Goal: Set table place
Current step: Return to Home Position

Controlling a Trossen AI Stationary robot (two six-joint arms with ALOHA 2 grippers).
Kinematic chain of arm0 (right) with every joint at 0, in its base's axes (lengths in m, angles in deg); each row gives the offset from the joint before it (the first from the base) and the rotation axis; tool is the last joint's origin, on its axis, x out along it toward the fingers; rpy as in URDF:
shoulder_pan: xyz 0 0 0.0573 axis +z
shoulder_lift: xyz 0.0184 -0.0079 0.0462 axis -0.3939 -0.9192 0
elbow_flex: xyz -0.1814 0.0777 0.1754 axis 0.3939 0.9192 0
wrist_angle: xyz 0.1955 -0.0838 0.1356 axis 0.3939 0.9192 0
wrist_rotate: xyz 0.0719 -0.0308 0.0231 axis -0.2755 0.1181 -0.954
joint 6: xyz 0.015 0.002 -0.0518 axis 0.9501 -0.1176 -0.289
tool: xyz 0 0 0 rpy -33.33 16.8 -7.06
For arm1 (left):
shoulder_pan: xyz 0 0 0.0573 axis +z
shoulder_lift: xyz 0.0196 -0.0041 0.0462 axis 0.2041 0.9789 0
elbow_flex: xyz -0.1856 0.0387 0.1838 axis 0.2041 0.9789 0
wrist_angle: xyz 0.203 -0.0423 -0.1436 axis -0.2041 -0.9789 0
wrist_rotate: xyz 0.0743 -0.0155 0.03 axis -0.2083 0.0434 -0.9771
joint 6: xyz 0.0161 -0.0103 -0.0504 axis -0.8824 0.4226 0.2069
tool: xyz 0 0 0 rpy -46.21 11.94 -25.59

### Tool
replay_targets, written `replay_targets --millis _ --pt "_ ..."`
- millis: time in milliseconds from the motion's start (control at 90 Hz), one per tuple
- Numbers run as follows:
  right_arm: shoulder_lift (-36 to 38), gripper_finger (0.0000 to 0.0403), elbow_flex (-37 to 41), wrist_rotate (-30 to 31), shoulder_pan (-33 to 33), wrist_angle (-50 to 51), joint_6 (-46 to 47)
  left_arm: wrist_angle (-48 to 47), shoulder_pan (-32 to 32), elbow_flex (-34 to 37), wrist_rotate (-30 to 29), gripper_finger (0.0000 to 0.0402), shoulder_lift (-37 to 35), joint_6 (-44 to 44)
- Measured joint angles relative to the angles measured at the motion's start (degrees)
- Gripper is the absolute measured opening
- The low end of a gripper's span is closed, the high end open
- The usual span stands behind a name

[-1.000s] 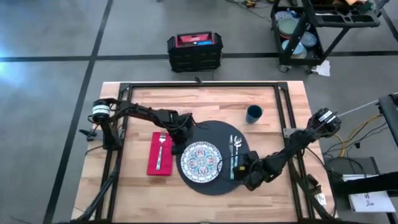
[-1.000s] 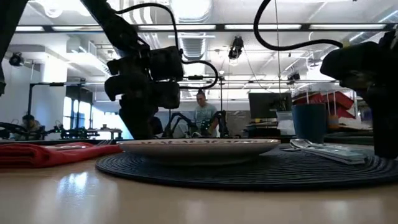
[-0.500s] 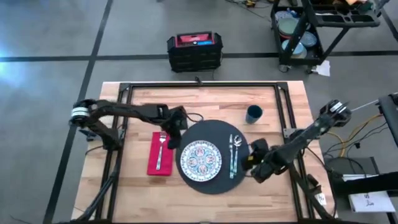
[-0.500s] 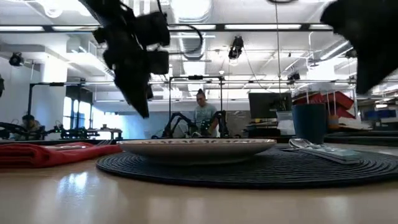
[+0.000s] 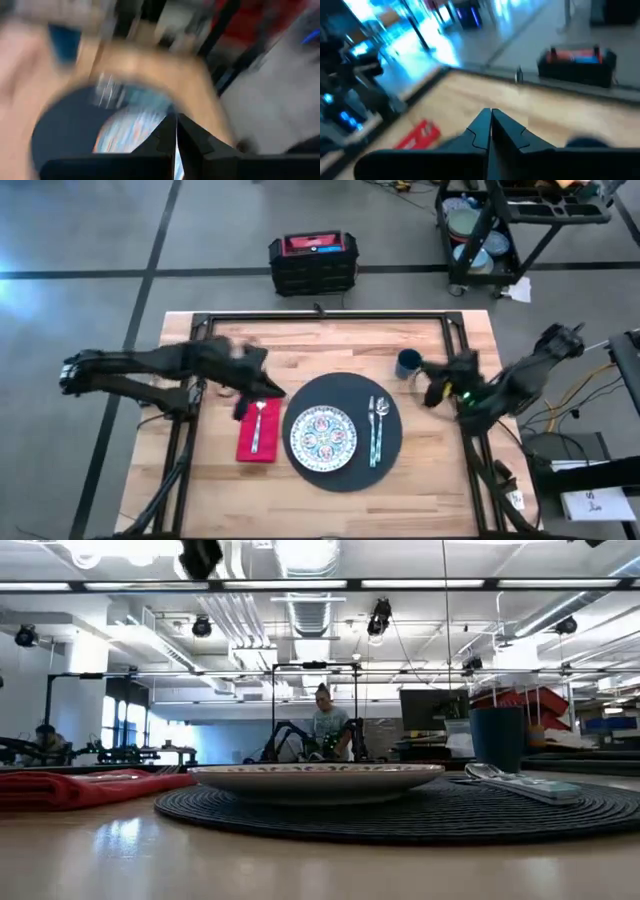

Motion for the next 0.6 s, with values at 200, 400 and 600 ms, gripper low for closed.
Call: replay_targets --millis 200,400,600 --pt "13.4 0.0000 11.1 -6.2 2.0 -33.5 -34.2 29.2 0.0 15.5 0.9 0.0000 -13.3 6.6" --pt "20.3 0.0000 16.3 -11.3 2.0 -42.7 -53.3 29.1 0.1 21.0 -9.4 0.0000 -17.6 7.7" --pt "24.0 0.0000 16.2 -12.0 2.0 -42.0 -46.5 26.8 0.0 23.0 -10.2 0.0000 -20.3 16.9"
